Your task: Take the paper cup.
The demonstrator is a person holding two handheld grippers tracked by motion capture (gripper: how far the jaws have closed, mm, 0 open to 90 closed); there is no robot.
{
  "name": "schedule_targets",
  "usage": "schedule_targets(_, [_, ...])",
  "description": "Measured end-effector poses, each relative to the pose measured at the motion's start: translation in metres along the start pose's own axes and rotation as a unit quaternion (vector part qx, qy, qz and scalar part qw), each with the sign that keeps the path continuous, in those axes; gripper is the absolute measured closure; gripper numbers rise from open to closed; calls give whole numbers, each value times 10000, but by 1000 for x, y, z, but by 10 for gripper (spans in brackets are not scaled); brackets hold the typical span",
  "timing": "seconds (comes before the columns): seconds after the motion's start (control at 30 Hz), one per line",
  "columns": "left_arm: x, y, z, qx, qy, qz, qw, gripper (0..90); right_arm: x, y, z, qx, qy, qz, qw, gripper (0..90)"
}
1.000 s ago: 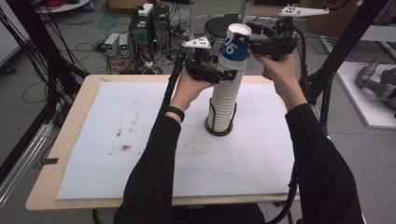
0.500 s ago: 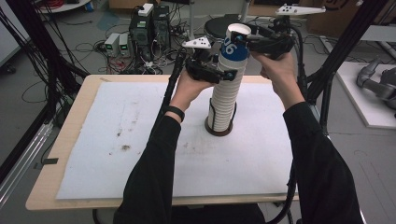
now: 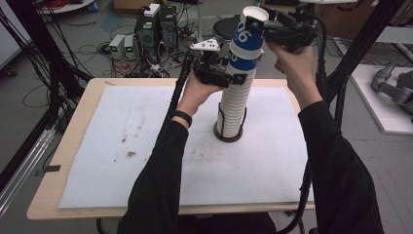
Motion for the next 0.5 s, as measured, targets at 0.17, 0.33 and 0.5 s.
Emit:
schedule_targets(0.17, [0, 0, 0, -7, 14, 2, 10000, 117, 6, -4, 9, 72, 176, -40, 9998, 309])
schedule_targets(0.33, [-1, 0, -1, -29, 24, 20, 10000, 118, 10, -6, 19, 147, 356, -89, 9992, 309])
schedule_targets(0.5, [-1, -1, -1, -17, 38, 37, 10000, 119, 14, -6, 24, 113, 565, -72, 9983, 310])
Point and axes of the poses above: each handheld gripper's, and its own axes: x roughly backward along the jaws, z roughly out of its top, y roughly to its right, the point moved 1 cm from there along -x, roughly forward along the jaws, and after that the axes turned 4 degrees about z, right-handed, at the moved point
